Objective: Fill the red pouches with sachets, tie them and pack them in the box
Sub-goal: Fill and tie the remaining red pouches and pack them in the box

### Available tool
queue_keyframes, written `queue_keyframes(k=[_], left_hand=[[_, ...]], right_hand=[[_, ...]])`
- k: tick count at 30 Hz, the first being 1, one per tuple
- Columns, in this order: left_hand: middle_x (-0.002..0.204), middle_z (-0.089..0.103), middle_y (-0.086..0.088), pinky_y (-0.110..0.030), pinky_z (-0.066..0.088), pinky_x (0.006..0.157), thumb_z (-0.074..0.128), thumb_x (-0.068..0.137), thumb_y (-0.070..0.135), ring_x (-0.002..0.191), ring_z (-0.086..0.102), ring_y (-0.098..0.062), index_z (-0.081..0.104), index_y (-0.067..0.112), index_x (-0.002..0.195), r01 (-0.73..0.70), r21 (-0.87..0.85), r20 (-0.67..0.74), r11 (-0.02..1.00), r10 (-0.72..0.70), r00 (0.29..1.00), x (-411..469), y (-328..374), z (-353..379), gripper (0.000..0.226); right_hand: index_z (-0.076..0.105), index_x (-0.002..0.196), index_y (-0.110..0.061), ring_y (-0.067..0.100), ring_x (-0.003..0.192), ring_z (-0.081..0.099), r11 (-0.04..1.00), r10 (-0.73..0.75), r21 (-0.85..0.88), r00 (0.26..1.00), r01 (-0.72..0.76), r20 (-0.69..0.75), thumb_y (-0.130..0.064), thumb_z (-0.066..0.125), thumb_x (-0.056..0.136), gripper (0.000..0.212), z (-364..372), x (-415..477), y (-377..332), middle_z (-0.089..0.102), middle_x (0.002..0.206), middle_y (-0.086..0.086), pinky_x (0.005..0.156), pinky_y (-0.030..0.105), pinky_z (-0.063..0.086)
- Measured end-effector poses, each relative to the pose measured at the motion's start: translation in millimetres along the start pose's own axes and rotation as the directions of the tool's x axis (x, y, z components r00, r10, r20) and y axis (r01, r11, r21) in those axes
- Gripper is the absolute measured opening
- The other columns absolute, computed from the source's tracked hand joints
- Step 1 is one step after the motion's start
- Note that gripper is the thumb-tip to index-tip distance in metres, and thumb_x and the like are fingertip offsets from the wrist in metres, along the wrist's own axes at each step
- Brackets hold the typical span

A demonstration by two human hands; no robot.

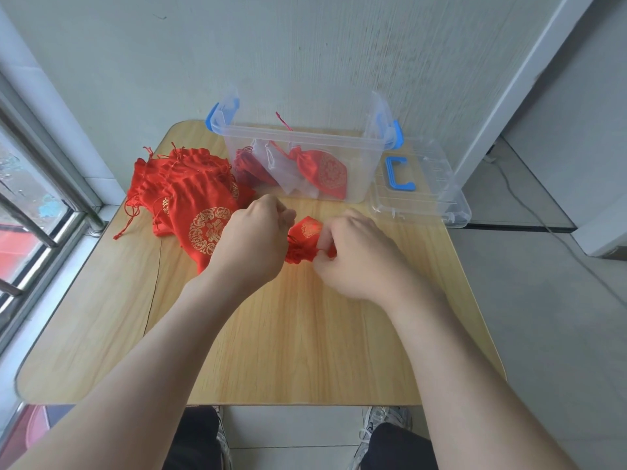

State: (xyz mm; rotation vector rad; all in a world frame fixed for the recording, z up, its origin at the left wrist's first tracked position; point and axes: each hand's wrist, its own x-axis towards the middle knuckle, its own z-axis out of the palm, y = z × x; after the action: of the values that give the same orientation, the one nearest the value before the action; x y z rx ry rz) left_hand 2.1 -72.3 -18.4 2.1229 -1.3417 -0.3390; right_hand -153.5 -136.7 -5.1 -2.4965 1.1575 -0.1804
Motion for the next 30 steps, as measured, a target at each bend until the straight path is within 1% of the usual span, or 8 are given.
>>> queue_keyframes(k=[3, 6, 10, 13, 18, 23, 26, 30], left_hand=[[0.094, 0.070, -0.009, -0.046, 0.052, 0.080, 0.045, 0.112, 0.031, 0.086, 0.065, -0.033, 0.070, 0.005, 0.095, -0.030, -0.002, 0.037, 1.000, 0.030, 0.999, -0.5, 0.9, -2.4, 0.040], [0.071, 0.063, -0.010, -0.041, 0.045, 0.068, 0.043, 0.113, 0.037, 0.072, 0.060, -0.029, 0.061, -0.002, 0.074, -0.019, -0.041, 0.049, 0.999, 0.021, 0.999, 0.1, 1.6, -6.1, 0.058], [0.053, 0.056, 0.004, -0.026, 0.038, 0.058, 0.057, 0.103, 0.054, 0.058, 0.054, -0.010, 0.061, 0.015, 0.056, -0.012, -0.056, 0.050, 0.998, 0.015, 0.999, -1.3, 3.5, -8.4, 0.061], [0.065, 0.068, 0.004, -0.030, 0.044, 0.064, 0.068, 0.095, 0.049, 0.069, 0.062, -0.009, 0.075, 0.021, 0.067, -0.018, -0.054, 0.035, 0.998, 0.020, 0.999, -0.2, 1.0, -9.0, 0.041], [0.069, 0.070, 0.010, -0.026, 0.044, 0.068, 0.067, 0.100, 0.043, 0.067, 0.062, -0.004, 0.072, 0.021, 0.076, -0.072, -0.045, 0.041, 0.996, 0.074, 0.996, 2.7, -1.7, -4.7, 0.033], [0.047, 0.056, 0.022, -0.011, 0.036, 0.051, 0.061, 0.106, 0.040, 0.050, 0.053, 0.002, 0.066, 0.019, 0.068, -0.046, -0.154, 0.050, 0.987, 0.054, 0.997, 3.1, 2.2, -8.4, 0.043], [0.044, 0.048, 0.019, -0.014, 0.031, 0.047, 0.058, 0.108, 0.037, 0.041, 0.043, -0.002, 0.066, 0.009, 0.075, 0.028, -0.365, 0.038, 0.931, -0.015, 0.999, 3.9, 3.0, -10.2, 0.045], [0.061, 0.055, 0.011, -0.038, 0.049, 0.062, 0.052, 0.108, 0.041, 0.058, 0.052, -0.015, 0.073, 0.017, 0.081, 0.115, -0.506, -0.046, 0.855, -0.160, 0.986, 7.8, 1.1, -13.3, 0.042]], right_hand=[[0.066, 0.095, -0.024, 0.026, 0.098, 0.062, 0.999, 0.032, -0.020, 0.994, -0.034, -0.109, -0.025, 0.060, 0.093, 0.005, 1.4, 1.6, 0.1, 0.051, 0.110, -0.002, 0.086, 0.041, 0.053], [0.067, 0.090, -0.023, 0.021, 0.096, 0.061, 0.986, 0.099, 0.148, 0.979, -0.073, -0.177, -0.021, 0.060, 0.091, 0.007, 5.1, 5.3, 2.6, 0.058, 0.105, -0.003, 0.084, 0.038, 0.054], [0.065, 0.085, -0.024, 0.009, 0.076, 0.059, 0.940, 0.122, 0.335, 0.981, -0.065, -0.150, -0.017, 0.062, 0.092, 0.012, 5.9, 8.1, 7.0, 0.064, 0.082, -0.010, 0.065, 0.028, 0.044], [0.065, 0.087, -0.025, 0.009, 0.077, 0.061, 0.936, 0.098, 0.349, 0.984, -0.041, -0.146, -0.018, 0.062, 0.095, 0.010, 8.5, 6.3, 6.2, 0.065, 0.081, -0.011, 0.062, 0.025, 0.043], [0.062, 0.095, -0.025, 0.015, 0.088, 0.068, 0.923, 0.104, 0.384, 0.983, -0.039, -0.150, -0.017, 0.061, 0.092, 0.009, 12.4, 9.0, 2.7, 0.071, 0.093, -0.008, 0.073, 0.032, 0.054], [0.055, 0.121, -0.041, 0.013, 0.110, 0.068, 0.953, -0.025, 0.298, 0.996, 0.050, -0.086, -0.019, 0.054, 0.073, 0.053, 20.7, 5.1, 4.1, 0.070, 0.113, -0.013, 0.091, 0.040, 0.058], [0.071, 0.115, -0.035, 0.012, 0.091, 0.072, 0.950, 0.004, 0.306, 0.976, 0.063, -0.216, -0.018, 0.061, 0.088, 0.033, 22.7, 10.9, 9.2, 0.076, 0.097, -0.012, 0.079, 0.035, 0.060], [0.075, 0.106, -0.024, 0.007, 0.066, 0.065, 0.903, 0.110, 0.426, 0.925, 0.061, -0.365, -0.017, 0.067, 0.096, 0.015, 17.2, 16.7, 8.5, 0.076, 0.078, -0.009, 0.064, 0.027, 0.048]])
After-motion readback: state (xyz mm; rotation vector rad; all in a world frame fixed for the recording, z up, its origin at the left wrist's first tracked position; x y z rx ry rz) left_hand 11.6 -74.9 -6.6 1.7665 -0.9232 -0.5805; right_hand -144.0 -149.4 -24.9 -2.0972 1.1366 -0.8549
